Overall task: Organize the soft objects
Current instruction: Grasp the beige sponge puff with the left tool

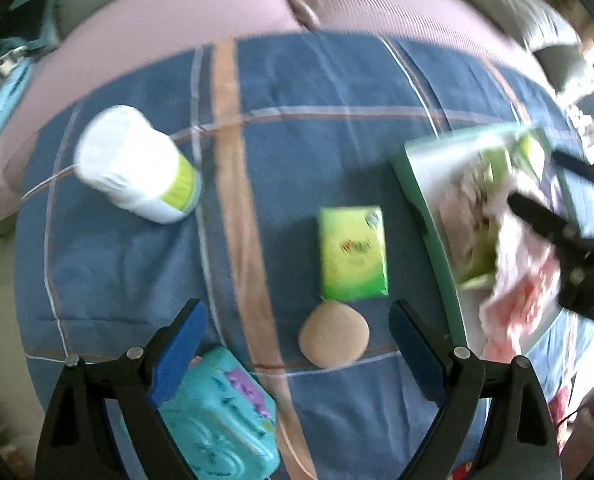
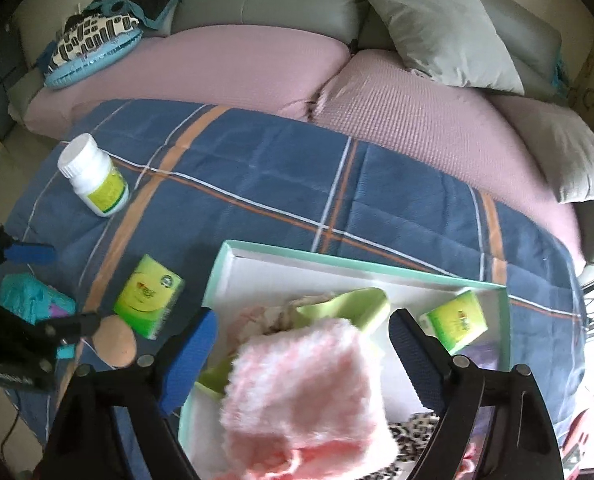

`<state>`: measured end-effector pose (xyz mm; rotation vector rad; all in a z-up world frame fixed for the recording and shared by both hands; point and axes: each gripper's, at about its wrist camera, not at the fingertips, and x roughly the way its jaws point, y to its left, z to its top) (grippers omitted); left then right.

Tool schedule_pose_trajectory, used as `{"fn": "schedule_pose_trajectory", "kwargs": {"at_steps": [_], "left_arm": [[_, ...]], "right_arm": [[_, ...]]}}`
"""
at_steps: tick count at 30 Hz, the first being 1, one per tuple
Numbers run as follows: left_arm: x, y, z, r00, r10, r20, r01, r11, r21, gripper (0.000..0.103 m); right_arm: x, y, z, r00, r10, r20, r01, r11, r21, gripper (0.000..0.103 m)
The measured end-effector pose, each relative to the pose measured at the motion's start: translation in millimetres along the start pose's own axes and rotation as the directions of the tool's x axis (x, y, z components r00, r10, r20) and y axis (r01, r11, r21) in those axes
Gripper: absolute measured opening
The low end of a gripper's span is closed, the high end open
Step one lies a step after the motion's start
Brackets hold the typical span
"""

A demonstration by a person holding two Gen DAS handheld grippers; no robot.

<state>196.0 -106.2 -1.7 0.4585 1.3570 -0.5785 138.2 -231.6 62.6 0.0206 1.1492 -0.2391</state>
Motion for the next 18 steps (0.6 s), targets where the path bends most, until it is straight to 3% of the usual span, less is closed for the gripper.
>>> {"fn": "schedule_pose_trajectory", "kwargs": {"at_steps": [5, 12, 16, 18], "left_arm": [[15, -17, 3, 0.996, 0.04, -0.079, -0.033, 0.996, 0.087, 0.085], [39, -38, 1, 0.984, 0.067, -0.165, -0.036, 0.983, 0.18, 0.082], [50, -48, -3, 0.98, 0.077, -0.183, -0.039, 0.978, 0.206, 0.068], [54, -50, -3, 0.979, 0.082, -0.185, -0.044, 0.979, 0.2, 0.065]], "right_arm": [[-2, -5, -3, 1.0, 0.02, -0.011, -0.02, 1.0, 0.007, 0.089], [1, -8, -5, 1.0, 0.022, -0.021, -0.021, 1.0, 0.016, 0.089], [0, -9, -6, 1.0, 0.011, -0.023, -0.011, 1.0, 0.01, 0.089], [-1, -10, -7, 1.0, 0.009, -0.021, -0.009, 1.0, 0.01, 0.089]]}}
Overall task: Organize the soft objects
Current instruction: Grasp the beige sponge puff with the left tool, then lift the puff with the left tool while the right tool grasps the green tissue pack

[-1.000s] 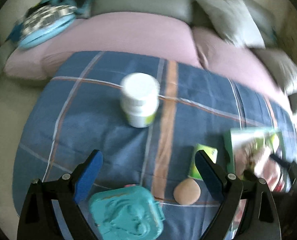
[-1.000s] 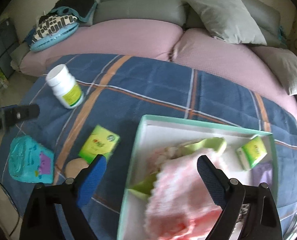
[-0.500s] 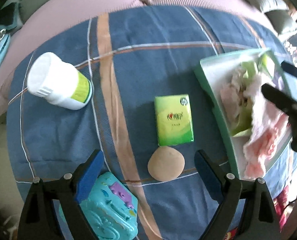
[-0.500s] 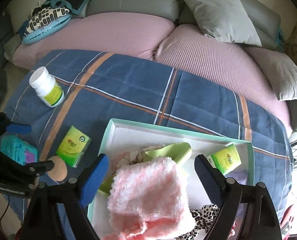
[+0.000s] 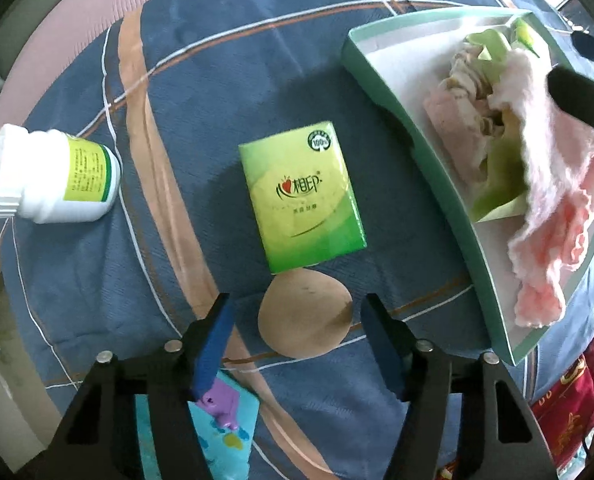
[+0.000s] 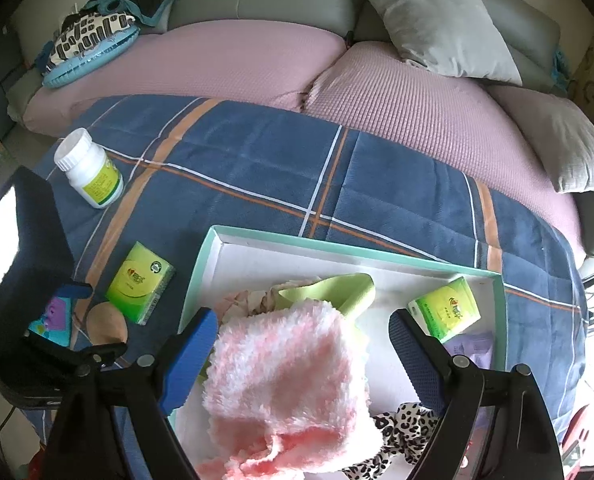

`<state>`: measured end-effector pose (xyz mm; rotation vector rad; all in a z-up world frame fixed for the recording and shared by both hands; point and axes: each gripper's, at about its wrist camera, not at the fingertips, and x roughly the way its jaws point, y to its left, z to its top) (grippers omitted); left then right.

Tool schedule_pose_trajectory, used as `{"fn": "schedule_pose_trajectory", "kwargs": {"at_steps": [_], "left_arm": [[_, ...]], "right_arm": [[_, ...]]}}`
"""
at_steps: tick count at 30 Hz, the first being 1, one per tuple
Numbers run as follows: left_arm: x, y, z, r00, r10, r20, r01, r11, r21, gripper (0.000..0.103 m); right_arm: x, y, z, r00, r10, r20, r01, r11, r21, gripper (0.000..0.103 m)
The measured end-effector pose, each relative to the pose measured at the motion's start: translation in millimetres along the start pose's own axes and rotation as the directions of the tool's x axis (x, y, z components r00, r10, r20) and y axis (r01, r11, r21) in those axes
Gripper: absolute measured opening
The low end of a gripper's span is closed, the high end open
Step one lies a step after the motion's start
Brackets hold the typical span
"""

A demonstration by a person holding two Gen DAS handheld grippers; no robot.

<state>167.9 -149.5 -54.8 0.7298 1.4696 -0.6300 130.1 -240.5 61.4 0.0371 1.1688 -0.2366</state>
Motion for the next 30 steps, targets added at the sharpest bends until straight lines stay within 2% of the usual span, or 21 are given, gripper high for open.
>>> {"fn": "schedule_pose_trajectory", "kwargs": {"at_steps": [3, 4, 7, 12, 16, 18, 24, 27, 30], "left_arm": [[3, -6, -1, 1.0, -0.015, 0.012, 0.015, 1.0, -0.007, 0.052], [2, -7, -2, 1.0, -0.015, 0.02, 0.015, 1.0, -0.012, 0.051], [0, -12, -7, 0.999, -0.005, 0.044, 0.006, 1.0, -0.018, 0.05], [-18, -9, -22, 0.994, -0.036, 0.104, 0.042, 0.997, -0.057, 0.05], [-45, 5, -31, 0.98, -0.066, 0.188, 0.089, 0.989, -0.117, 0.05], [-56, 12, -35, 0.972, -0.057, 0.229, 0.093, 0.985, -0.148, 0.05], [-87, 36, -45, 0.931, -0.073, 0.358, 0.178, 0.947, -0.268, 0.05], [-86, 44, -41, 0.918, -0.003, 0.396, 0.155, 0.923, -0.353, 0.05], [-92, 58, -49, 0.901, 0.054, 0.431, 0.165, 0.875, -0.455, 0.049]], "right_arm": [[-1, -2, -1, 1.0, -0.004, 0.002, 0.004, 1.0, 0.001, 0.089], [-2, -3, -1, 1.0, -0.005, 0.003, 0.005, 1.0, 0.003, 0.089], [-3, -5, -3, 1.0, -0.005, 0.003, 0.005, 1.0, 0.009, 0.089], [-5, -9, -5, 1.0, -0.009, 0.002, 0.009, 1.0, 0.01, 0.089], [-11, -12, -6, 1.0, -0.005, 0.009, 0.005, 1.0, 0.023, 0.089], [-14, -12, -6, 1.0, -0.002, 0.013, 0.002, 1.0, 0.025, 0.089], [-21, -13, -6, 1.0, -0.005, 0.018, 0.005, 1.0, 0.026, 0.089], [-23, -13, -5, 1.0, 0.001, 0.017, -0.001, 1.0, 0.025, 0.089], [-22, -9, -3, 1.0, 0.017, 0.01, -0.017, 1.0, 0.023, 0.089]]}}
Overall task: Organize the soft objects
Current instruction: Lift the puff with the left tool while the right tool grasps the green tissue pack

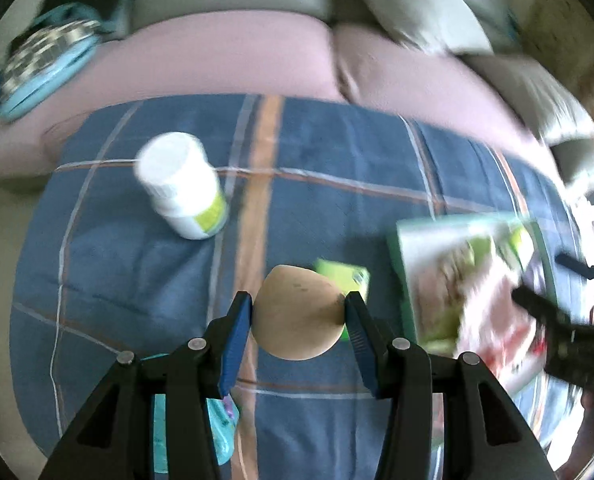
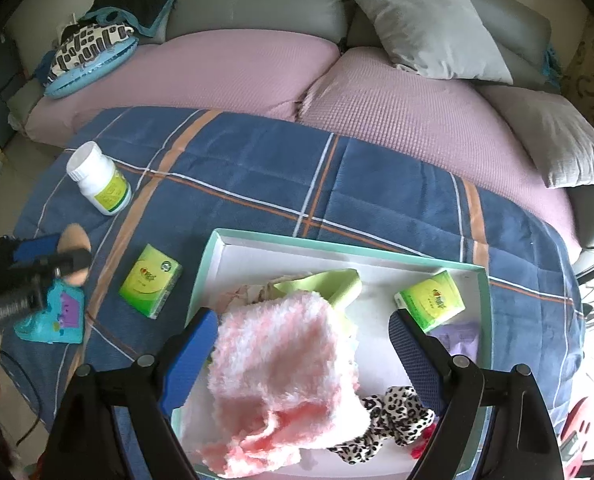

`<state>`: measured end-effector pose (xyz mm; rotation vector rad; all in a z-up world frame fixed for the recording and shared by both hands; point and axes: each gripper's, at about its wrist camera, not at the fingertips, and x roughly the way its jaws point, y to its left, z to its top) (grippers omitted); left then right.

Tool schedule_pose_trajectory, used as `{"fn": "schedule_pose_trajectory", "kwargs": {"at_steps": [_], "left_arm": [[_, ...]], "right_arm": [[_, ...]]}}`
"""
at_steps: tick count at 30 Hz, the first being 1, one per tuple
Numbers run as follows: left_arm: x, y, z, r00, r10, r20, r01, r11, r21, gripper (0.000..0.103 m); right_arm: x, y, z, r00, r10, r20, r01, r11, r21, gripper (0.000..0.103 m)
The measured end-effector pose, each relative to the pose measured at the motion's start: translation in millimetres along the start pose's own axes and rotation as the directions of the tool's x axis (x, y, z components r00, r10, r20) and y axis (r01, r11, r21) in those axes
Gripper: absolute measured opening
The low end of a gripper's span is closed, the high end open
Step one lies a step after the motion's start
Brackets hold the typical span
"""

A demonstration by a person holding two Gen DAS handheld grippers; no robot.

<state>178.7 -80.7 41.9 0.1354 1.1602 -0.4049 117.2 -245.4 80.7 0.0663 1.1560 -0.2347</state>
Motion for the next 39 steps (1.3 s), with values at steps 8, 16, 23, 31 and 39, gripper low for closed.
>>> {"fn": "schedule_pose_trajectory", "kwargs": {"at_steps": [8, 16, 23, 31, 39], "left_arm": [[2, 30, 5, 0.99, 0.118, 0.079, -0.108, 0.986, -0.127, 0.05], [-4, 65, 9, 0.978, 0.166, 0.123, -0.14, 0.971, -0.196, 0.05], [-19, 100, 4, 0.972, 0.18, 0.15, -0.133, 0.951, -0.278, 0.05], [-10, 126, 0, 0.979, 0.161, 0.123, -0.111, 0.933, -0.342, 0.05], [-11, 131, -2, 0.981, 0.149, 0.124, -0.095, 0.928, -0.361, 0.05]], "right_arm": [[17, 22, 8, 0.999, 0.034, -0.035, -0.035, 0.999, -0.023, 0.089], [32, 77, 21, 0.995, 0.081, -0.054, -0.085, 0.992, -0.096, 0.088], [52, 121, 26, 0.993, 0.084, -0.088, -0.097, 0.984, -0.15, 0.08], [71, 138, 33, 0.988, 0.085, -0.132, -0.107, 0.98, -0.17, 0.073], [90, 148, 33, 0.98, 0.088, -0.177, -0.118, 0.979, -0.164, 0.073]]}}
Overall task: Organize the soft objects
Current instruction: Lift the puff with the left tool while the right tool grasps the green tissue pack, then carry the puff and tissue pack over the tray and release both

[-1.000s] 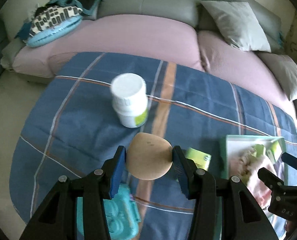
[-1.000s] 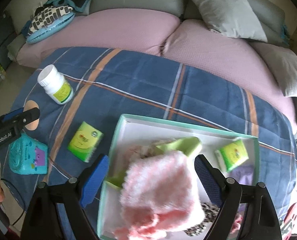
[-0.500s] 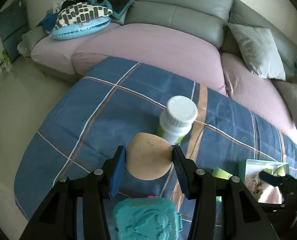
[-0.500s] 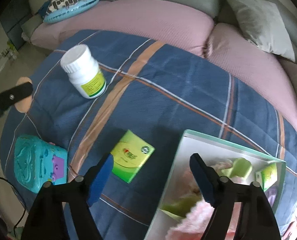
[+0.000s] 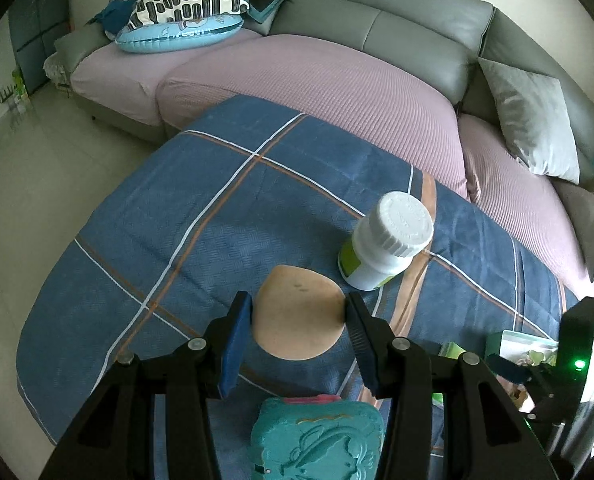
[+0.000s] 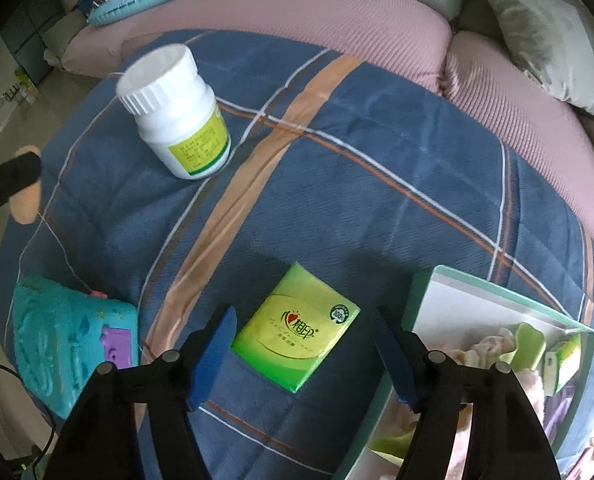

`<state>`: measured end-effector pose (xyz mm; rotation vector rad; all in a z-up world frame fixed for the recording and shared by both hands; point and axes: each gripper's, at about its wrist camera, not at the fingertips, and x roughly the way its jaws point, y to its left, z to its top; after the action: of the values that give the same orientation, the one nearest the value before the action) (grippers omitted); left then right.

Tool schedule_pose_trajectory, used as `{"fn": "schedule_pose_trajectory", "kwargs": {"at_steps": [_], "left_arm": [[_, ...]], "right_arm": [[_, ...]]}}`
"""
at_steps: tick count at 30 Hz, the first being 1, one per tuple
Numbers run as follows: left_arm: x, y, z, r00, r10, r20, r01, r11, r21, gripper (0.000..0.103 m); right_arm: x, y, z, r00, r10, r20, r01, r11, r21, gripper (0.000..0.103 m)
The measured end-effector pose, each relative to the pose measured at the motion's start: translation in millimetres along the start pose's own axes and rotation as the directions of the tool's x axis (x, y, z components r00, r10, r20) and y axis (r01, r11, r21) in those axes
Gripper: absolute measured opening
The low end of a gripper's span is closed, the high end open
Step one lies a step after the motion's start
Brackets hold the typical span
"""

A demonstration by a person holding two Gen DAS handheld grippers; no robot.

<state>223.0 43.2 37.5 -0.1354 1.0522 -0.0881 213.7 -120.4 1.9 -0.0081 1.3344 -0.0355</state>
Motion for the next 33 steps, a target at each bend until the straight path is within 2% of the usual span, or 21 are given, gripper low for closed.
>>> {"fn": "schedule_pose_trajectory", "kwargs": {"at_steps": [3, 8, 10, 16, 25, 29, 33], "left_arm": [[-1, 1, 0, 1.0, -0.003, 0.0, 0.003, 1.0, -0.006, 0.05], [3, 3, 1, 1.0, -0.008, -0.011, 0.008, 1.0, -0.01, 0.05], [3, 3, 1, 1.0, -0.009, -0.013, 0.009, 1.0, -0.011, 0.05], [-2, 3, 2, 1.0, -0.011, 0.0, 0.011, 1.0, -0.012, 0.05], [-33, -12, -1, 0.997, -0.047, 0.066, 0.046, 0.999, 0.03, 0.05], [-45, -25, -6, 0.993, -0.073, 0.088, 0.067, 0.995, 0.071, 0.05], [-54, -45, -13, 0.991, -0.088, 0.097, 0.076, 0.989, 0.124, 0.05]], "right_arm": [[9, -1, 1, 1.0, -0.001, -0.021, 0.001, 1.0, 0.01, 0.07], [21, -4, 2, 0.999, 0.01, -0.047, -0.008, 0.999, 0.04, 0.069], [25, -4, 3, 0.998, 0.015, -0.055, -0.012, 0.999, 0.049, 0.066], [18, -8, -3, 0.999, 0.027, -0.032, -0.025, 0.998, 0.055, 0.061], [-40, -29, -31, 0.994, 0.062, 0.09, -0.07, 0.993, 0.092, 0.061], [-71, -41, -46, 0.989, 0.033, 0.147, -0.051, 0.991, 0.121, 0.061], [-104, -68, -71, 0.978, -0.036, 0.206, 0.001, 0.986, 0.169, 0.061]]}}
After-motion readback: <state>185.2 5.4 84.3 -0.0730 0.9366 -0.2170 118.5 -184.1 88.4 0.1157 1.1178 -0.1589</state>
